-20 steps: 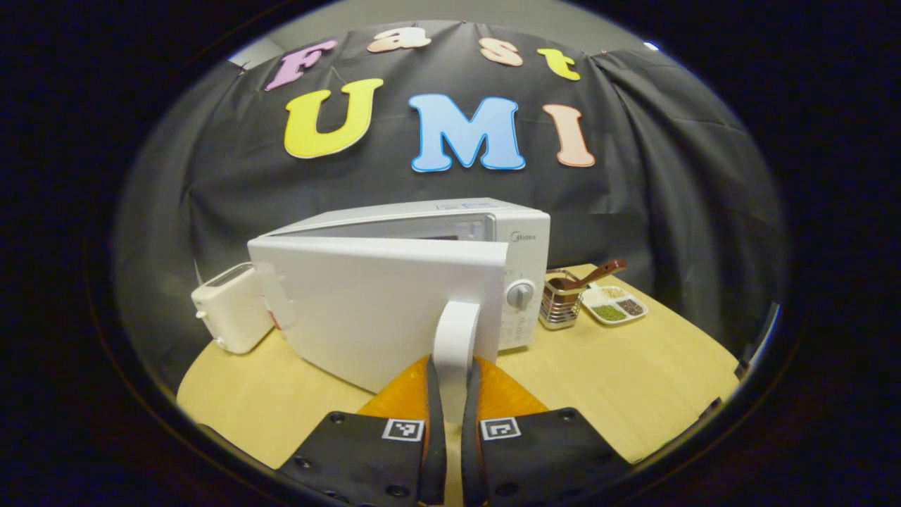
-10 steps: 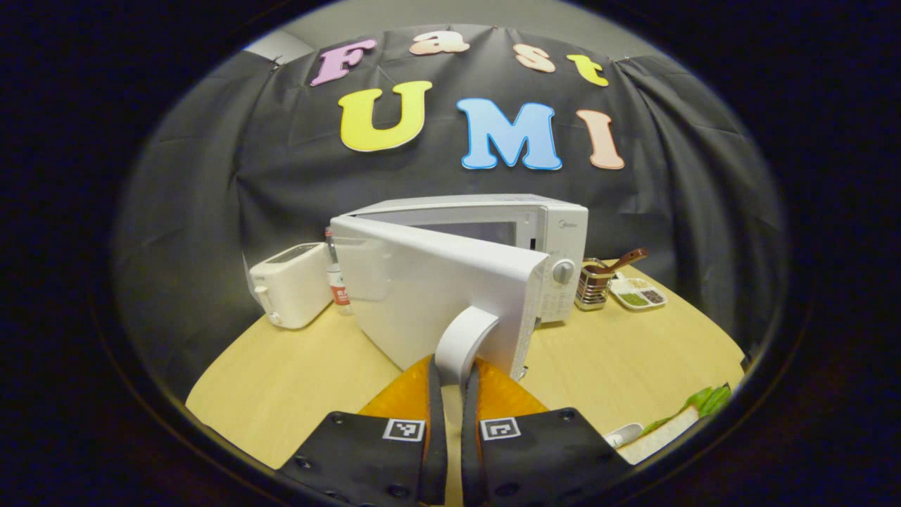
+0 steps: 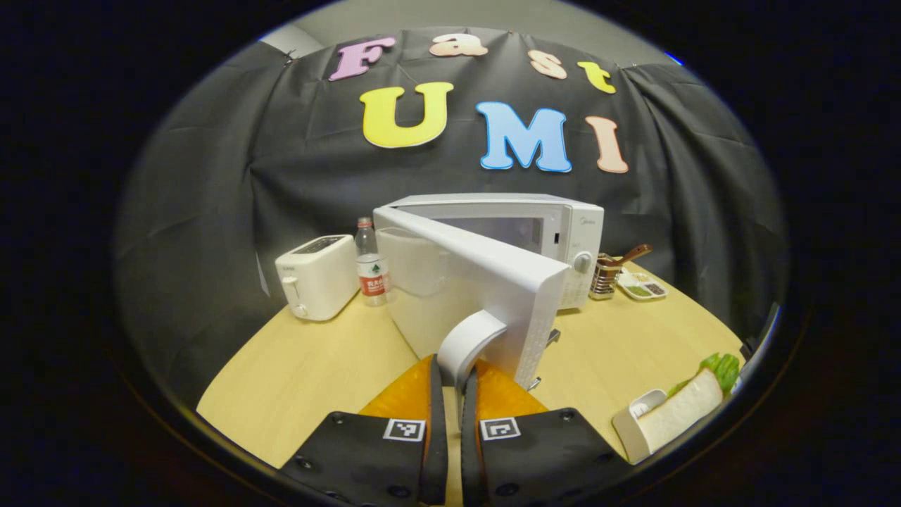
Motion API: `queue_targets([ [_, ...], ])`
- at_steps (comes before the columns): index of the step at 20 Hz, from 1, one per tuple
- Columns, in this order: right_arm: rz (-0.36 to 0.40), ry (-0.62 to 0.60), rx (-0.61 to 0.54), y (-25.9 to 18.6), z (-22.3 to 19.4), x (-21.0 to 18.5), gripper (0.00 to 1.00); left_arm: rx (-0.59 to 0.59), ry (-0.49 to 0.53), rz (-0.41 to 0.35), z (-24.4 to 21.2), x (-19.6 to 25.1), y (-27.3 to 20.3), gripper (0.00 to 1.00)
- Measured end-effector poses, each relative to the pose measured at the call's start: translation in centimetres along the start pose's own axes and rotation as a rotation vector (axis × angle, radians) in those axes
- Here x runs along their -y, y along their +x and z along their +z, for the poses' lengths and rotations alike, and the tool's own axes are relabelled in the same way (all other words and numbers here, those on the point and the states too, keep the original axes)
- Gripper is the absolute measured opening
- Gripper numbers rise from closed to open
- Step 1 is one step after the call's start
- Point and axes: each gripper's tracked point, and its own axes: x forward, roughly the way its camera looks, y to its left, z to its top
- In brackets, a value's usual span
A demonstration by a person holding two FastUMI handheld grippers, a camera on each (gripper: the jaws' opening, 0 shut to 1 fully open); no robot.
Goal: Open the microwave oven with the left hand, put the food in, and close the microwave oven.
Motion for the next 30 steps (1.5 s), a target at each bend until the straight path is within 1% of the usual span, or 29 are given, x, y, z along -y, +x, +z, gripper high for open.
queue_targets([
  [2, -0.009, -0.006, -0.007, -0.2, -0.2, -1.4, 0.96, 0.0, 0.012, -0.03, -0.2, -1.2, -0.3, 0.14],
  [6, -0.003, -0.03, -0.012, -0.3, -0.1, -4.6, 0.96, 0.003, 0.024, -0.075, -0.5, -3.3, -1.0, 0.14],
  [7, -0.002, -0.033, -0.009, -0.4, 0.1, -5.3, 0.96, 0.005, 0.022, -0.085, -0.5, -4.0, -1.1, 0.12],
  [8, -0.003, -0.034, -0.005, -0.4, 0.3, -6.1, 0.96, 0.006, 0.025, -0.093, -0.6, -4.6, -1.2, 0.14],
  [14, -0.018, -0.038, 0.008, -0.4, 0.5, -9.8, 0.96, 0.011, 0.043, -0.121, -1.0, -8.3, -1.8, 0.14],
  [19, -0.024, -0.05, 0.009, -0.2, 0.3, -12.3, 0.96, 0.016, 0.049, -0.121, -1.2, -11.5, -2.0, 0.13],
  [22, -0.019, -0.065, 0.017, -0.3, 0.8, -13.5, 0.96, 0.016, 0.04, -0.108, -1.3, -13.5, -2.1, 0.16],
  [23, -0.012, -0.069, 0.016, -0.2, 0.7, -13.9, 0.96, 0.015, 0.026, -0.107, -1.3, -13.8, -2.2, 0.15],
  [25, 0.012, -0.079, 0.017, 0.0, 0.8, -14.5, 0.96, 0.012, -0.012, -0.099, -1.5, -14.5, -2.3, 0.16],
  [27, 0.023, -0.096, 0.025, 0.3, 1.0, -14.2, 0.96, 0.007, -0.073, -0.09, -1.6, -14.5, -2.7, 0.17],
  [28, 0.027, -0.096, 0.027, 0.1, 1.1, -14.0, 0.96, 0.009, -0.081, -0.072, -1.6, -14.7, -3.0, 0.21],
  [29, 0.032, -0.091, 0.03, 0.2, 1.1, -13.7, 0.96, 0.016, -0.076, -0.052, -1.6, -14.8, -3.5, 0.22],
  [30, 0.038, -0.084, 0.029, 0.3, 1.1, -13.4, 0.96, 0.023, -0.066, -0.027, -1.5, -15.1, -3.9, 0.26],
])
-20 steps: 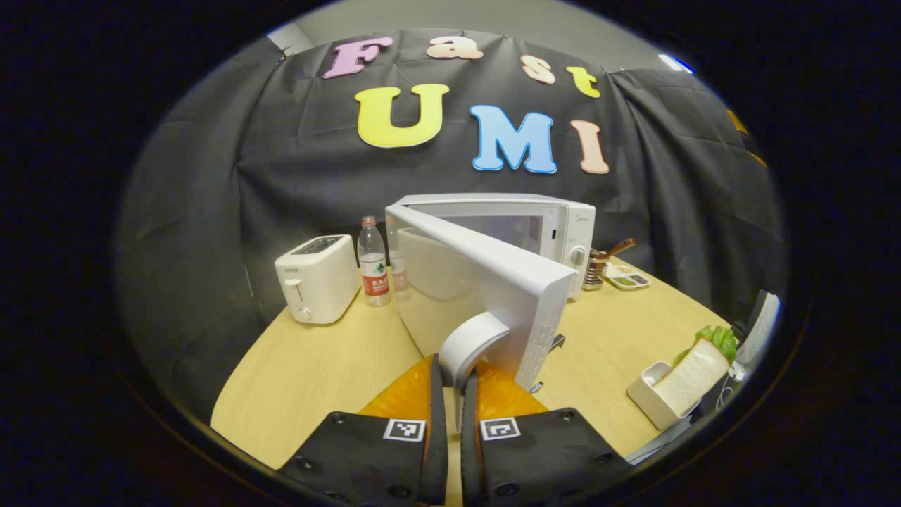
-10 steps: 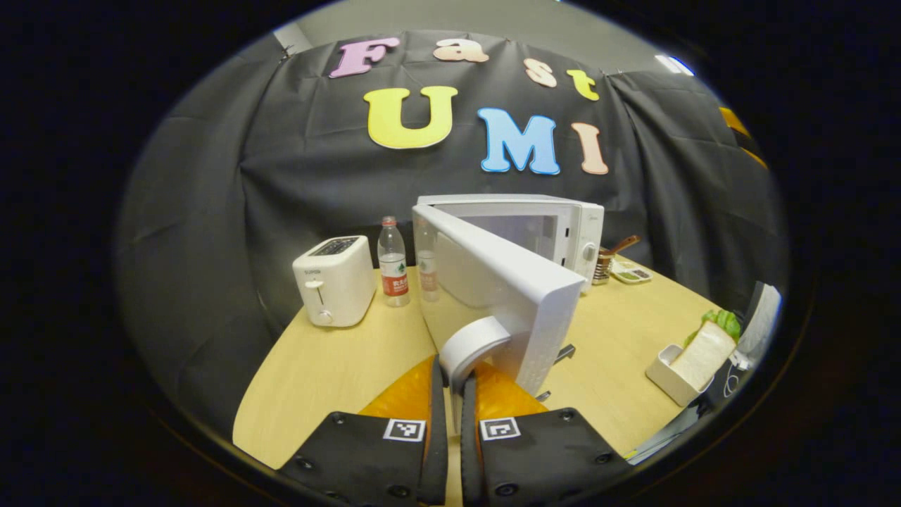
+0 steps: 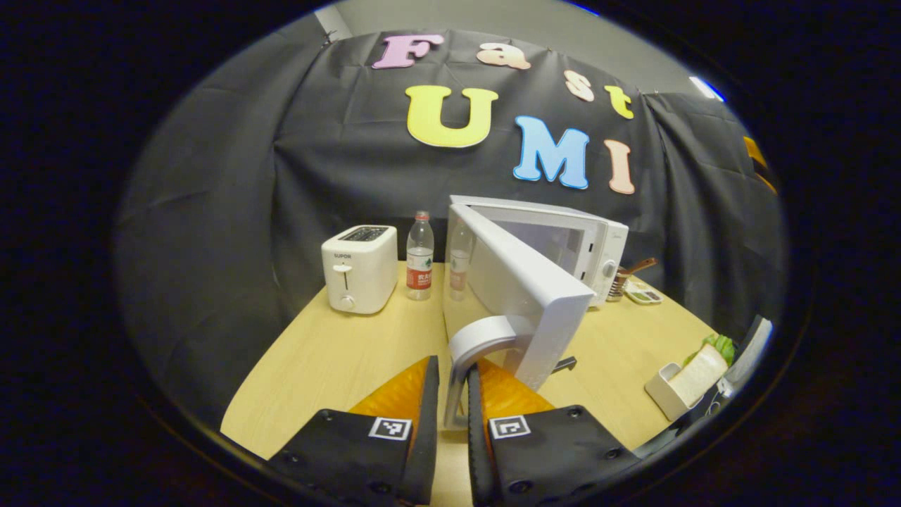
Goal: Open the microwave oven with the left hand, put the food in, and close the microwave oven.
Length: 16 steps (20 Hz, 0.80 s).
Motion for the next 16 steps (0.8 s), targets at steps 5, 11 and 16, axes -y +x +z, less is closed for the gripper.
queue_targets([
  [5, 0.034, 0.024, -0.038, 0.7, -1.1, 2.9, 0.96, 0.066, -0.014, 0.092, 2.5, 0.2, -3.6, 0.77],
  [11, 0.049, 0.056, -0.093, 1.3, -2.7, 6.9, 0.96, 0.249, -0.005, 0.195, 10.4, 1.2, -9.4, 0.97],
  [16, 0.053, 0.085, -0.187, 1.6, -6.0, 10.1, 0.96, 0.398, 0.021, 0.196, 17.2, 5.0, -13.1, 0.97],
])
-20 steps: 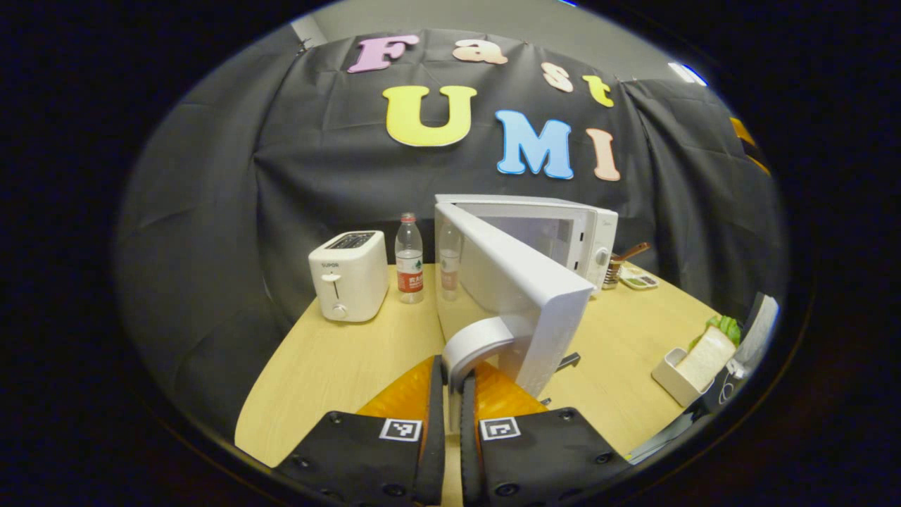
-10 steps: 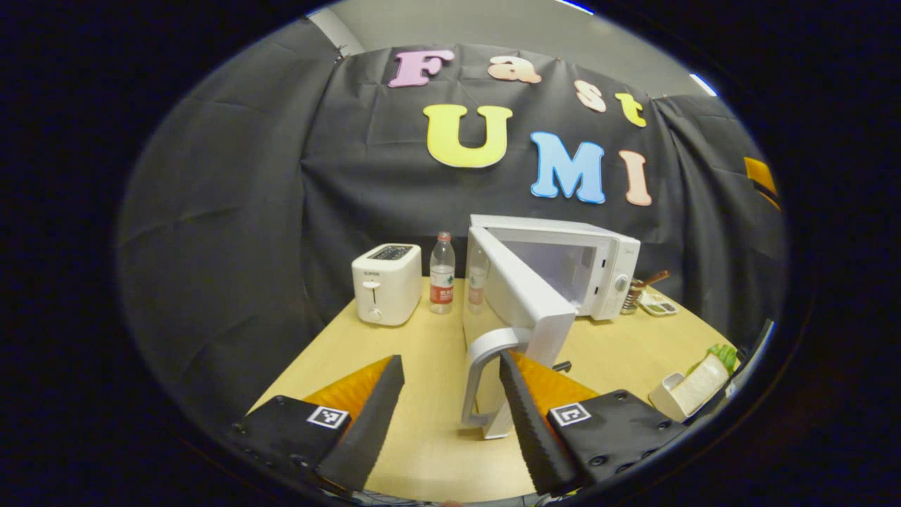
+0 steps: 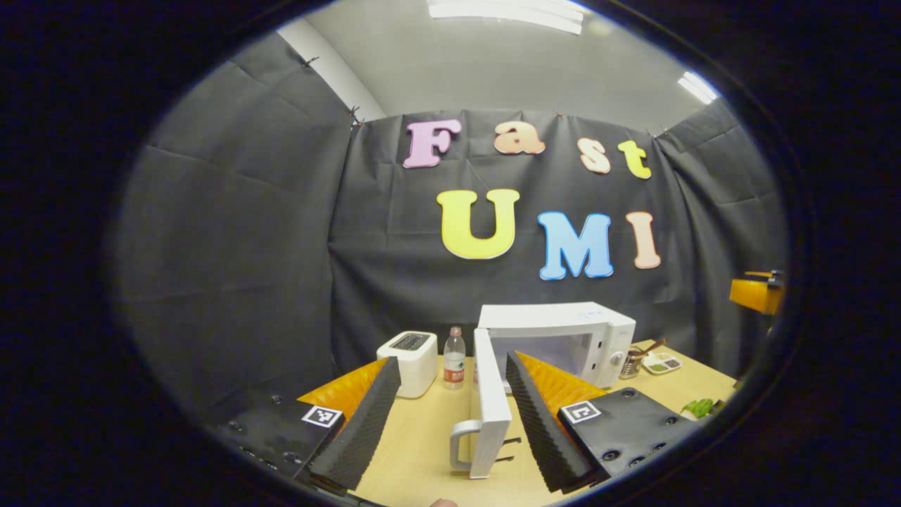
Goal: Open the microwave oven with the left hand, put the food in, and close the microwave oven.
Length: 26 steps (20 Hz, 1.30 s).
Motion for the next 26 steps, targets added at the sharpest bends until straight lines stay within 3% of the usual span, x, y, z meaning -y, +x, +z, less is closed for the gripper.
queue_targets([
  [10, 0.03, 0.142, -0.323, 0.6, -10.8, 5.1, 0.98, 0.154, 0.019, -0.045, 8.3, 6.2, -2.5, 0.97],
  [17, 0.079, 0.236, -0.553, -0.1, -18.5, 5.6, 0.98, 0.175, 0.035, -0.043, 9.7, 8.4, -3.2, 0.96],
  [26, 0.17, 0.379, -0.79, -2.1, -25.0, 4.6, 0.99, 0.172, 0.064, 0.003, 9.7, 9.8, -4.1, 0.96],
])
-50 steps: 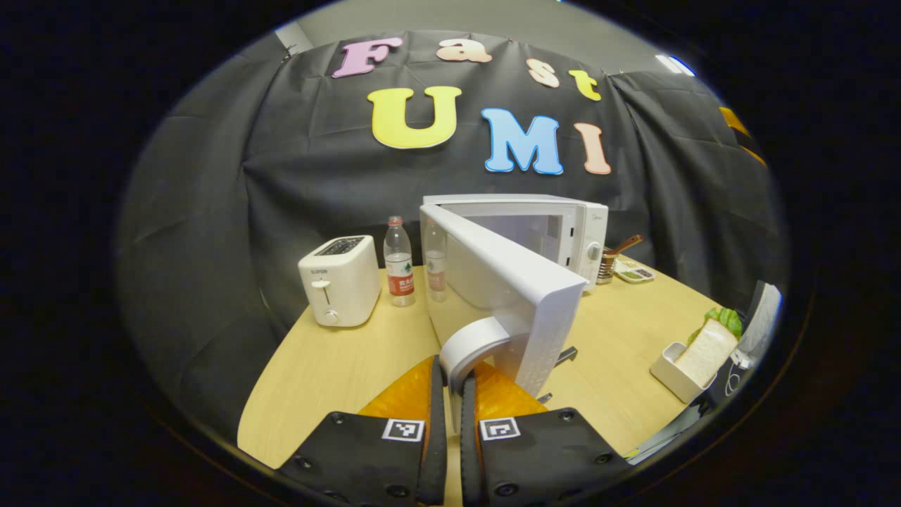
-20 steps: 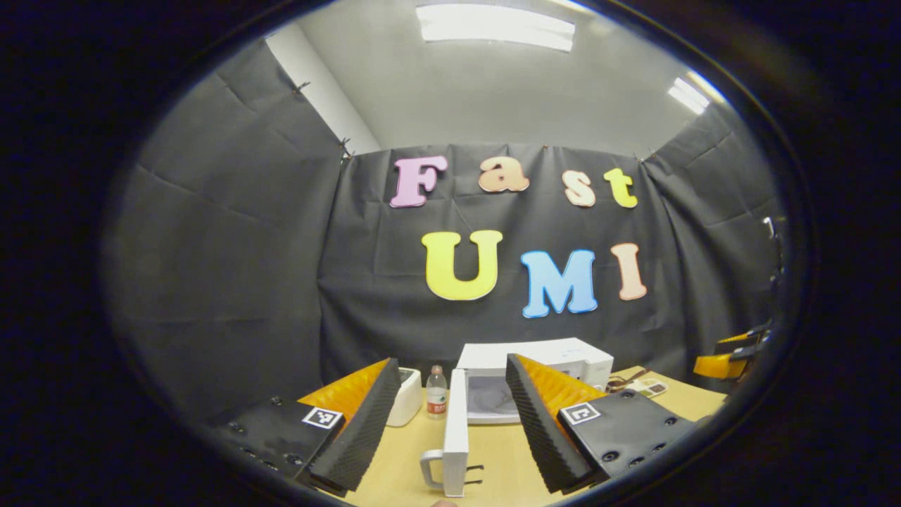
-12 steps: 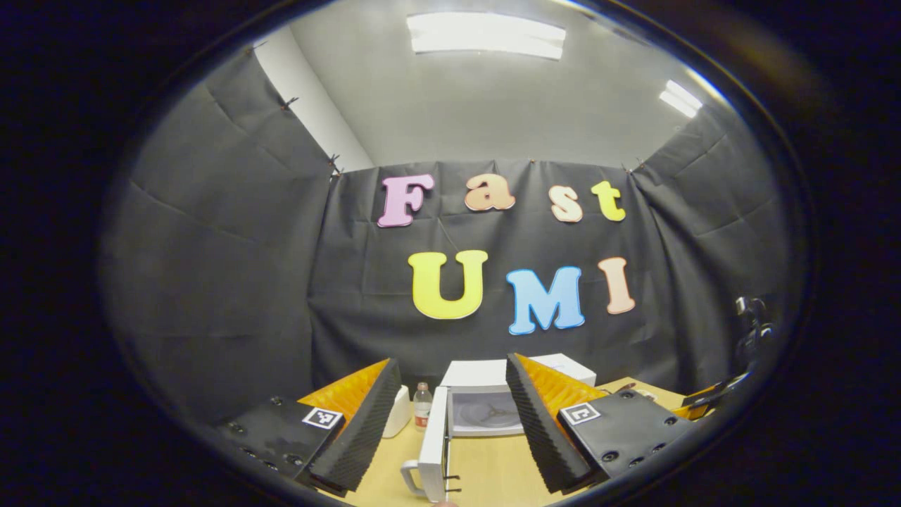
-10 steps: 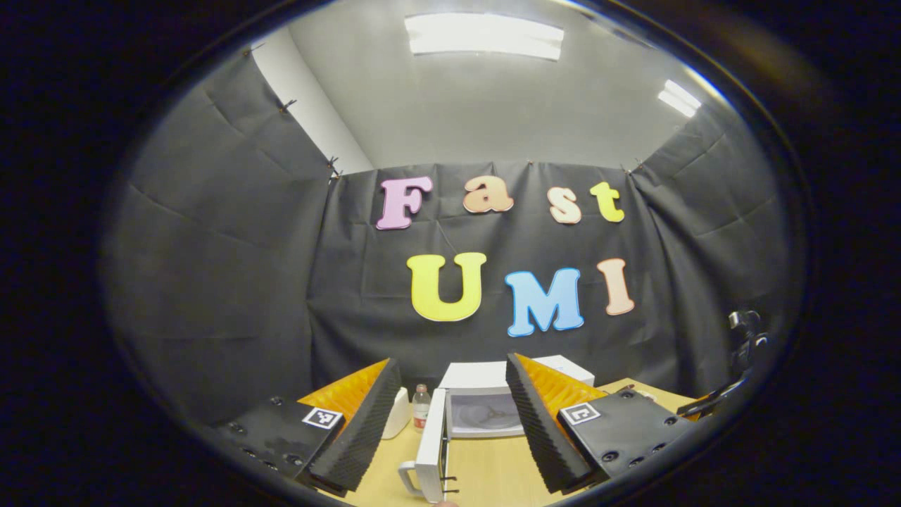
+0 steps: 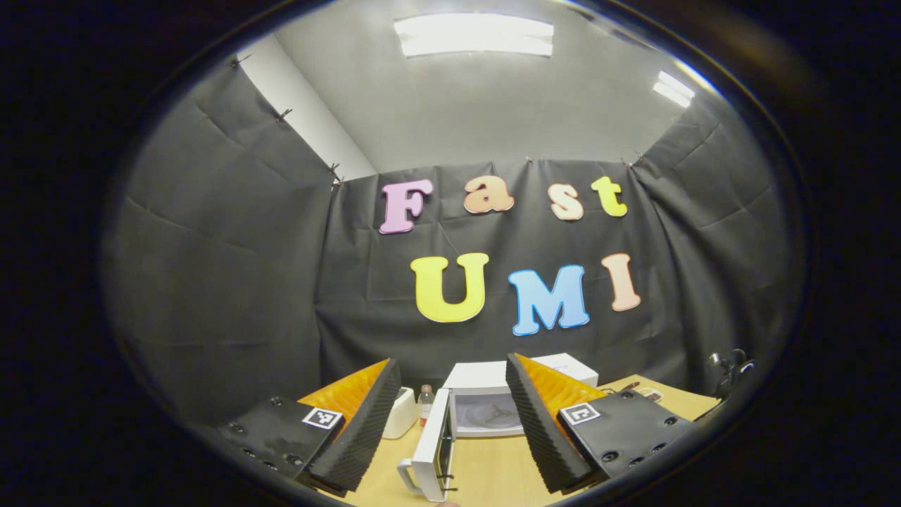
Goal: Open the microwave oven with the left hand, put the food in, and close the microwave oven.
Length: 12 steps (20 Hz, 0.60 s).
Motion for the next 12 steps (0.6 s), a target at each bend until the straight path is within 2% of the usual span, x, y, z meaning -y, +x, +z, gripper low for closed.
queue_targets([
  [8, 0.106, 0.08, -0.175, 0.6, -4.3, -0.6, 0.98, -0.006, 0.017, 0.071, 0.0, 0.8, -1.5, 0.96],
  [9, 0.115, 0.08, -0.192, 0.7, -4.7, -0.7, 0.94, -0.004, 0.022, 0.08, 0.0, 1.0, -1.8, 0.96],
  [10, 0.114, 0.079, -0.207, 0.6, -5.0, -0.6, 0.81, -0.004, 0.027, 0.086, 0.0, 1.1, -2.2, 0.96],
  [11, 0.136, 0.098, -0.21, 0.9, -5.0, -0.9, 0.74, -0.003, 0.031, 0.09, -0.1, 1.4, -2.5, 0.96],
  [12, 0.154, 0.115, -0.22, 0.8, -5.1, -1.3, 0.55, -0.007, 0.034, 0.09, -0.1, 1.6, -2.7, 0.96],
])
